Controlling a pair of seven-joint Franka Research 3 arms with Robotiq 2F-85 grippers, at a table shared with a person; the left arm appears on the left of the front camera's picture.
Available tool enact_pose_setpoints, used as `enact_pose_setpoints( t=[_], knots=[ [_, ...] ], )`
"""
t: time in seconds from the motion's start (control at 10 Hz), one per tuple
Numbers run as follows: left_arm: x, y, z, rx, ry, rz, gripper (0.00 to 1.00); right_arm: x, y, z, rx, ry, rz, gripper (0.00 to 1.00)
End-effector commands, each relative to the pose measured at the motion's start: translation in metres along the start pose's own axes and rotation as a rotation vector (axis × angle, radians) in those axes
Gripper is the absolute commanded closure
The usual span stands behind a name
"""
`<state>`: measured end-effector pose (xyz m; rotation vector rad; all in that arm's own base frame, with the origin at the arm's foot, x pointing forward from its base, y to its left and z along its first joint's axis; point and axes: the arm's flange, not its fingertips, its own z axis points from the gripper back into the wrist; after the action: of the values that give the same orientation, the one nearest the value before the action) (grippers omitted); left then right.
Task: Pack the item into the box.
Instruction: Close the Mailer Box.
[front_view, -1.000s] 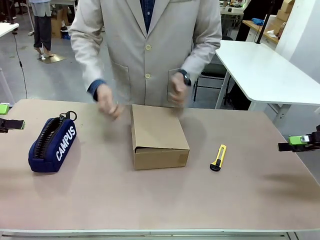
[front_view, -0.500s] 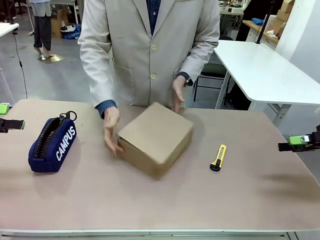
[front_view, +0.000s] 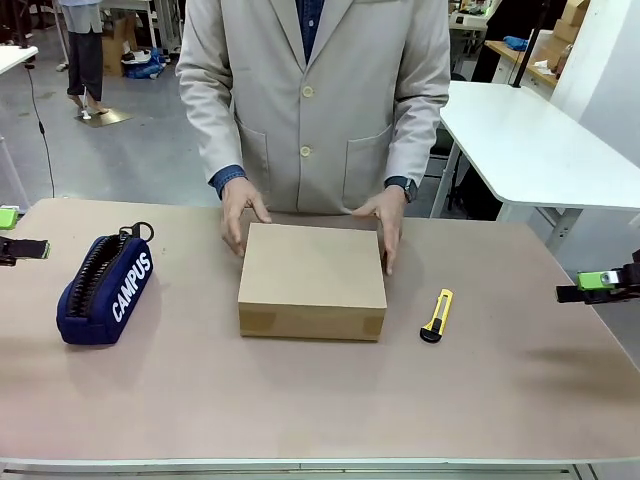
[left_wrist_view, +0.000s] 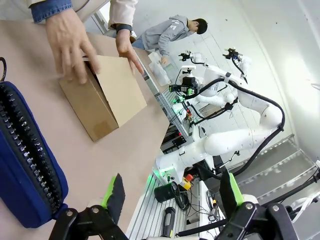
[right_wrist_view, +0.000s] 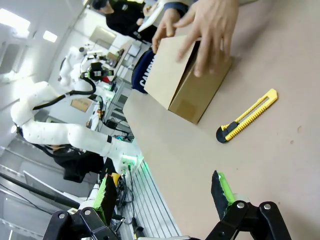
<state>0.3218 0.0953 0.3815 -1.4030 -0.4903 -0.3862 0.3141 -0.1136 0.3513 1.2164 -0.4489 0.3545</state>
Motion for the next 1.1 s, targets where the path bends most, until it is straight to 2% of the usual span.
enact_pose_setpoints(
  t=[0.0, 1.0],
  knots=[
    [-0.0013, -0.0027, 0.0021, 0.008, 0.006, 0.001, 0.00, -0.0012, 0.0028, 0.0017, 0.004, 0.012, 0.022, 0.00],
    [-0.0013, -0.0027, 0.0021, 0.008, 0.006, 0.001, 0.00, -0.0012, 0.0028, 0.0017, 0.004, 0.012, 0.022, 0.00]
  ],
)
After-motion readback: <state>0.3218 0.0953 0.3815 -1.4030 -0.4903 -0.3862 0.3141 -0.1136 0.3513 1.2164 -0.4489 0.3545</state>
